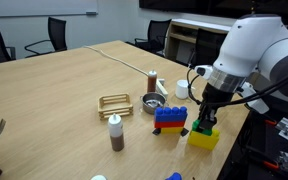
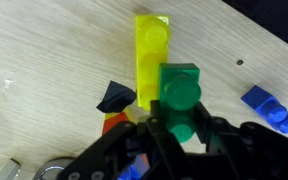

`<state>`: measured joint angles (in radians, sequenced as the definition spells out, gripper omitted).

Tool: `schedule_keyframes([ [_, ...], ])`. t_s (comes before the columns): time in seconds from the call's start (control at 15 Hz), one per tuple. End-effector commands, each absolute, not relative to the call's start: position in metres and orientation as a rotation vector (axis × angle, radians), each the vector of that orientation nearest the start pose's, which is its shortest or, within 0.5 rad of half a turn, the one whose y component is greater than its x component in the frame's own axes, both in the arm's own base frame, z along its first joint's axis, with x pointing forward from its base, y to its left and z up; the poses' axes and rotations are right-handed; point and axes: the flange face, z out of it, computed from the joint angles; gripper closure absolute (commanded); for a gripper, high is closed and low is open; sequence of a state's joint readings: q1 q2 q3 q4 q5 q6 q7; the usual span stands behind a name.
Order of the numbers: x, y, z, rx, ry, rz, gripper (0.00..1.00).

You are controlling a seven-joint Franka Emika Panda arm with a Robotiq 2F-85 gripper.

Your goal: Take the green legos and put it on the yellow legos

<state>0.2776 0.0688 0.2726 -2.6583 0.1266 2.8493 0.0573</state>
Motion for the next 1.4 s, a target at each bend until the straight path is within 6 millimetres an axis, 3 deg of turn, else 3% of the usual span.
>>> schedule_keyframes([
  [0.0, 0.372, 0.217, 0.234, -3.002, -0.593, -0.169, 0.9],
  [0.33, 0.378, 0.219, 0.242, -3.004, -0.709, -0.214, 0.9],
  [1.33, 0.372, 0.216, 0.232, -3.019, -0.753, -0.128, 0.9],
])
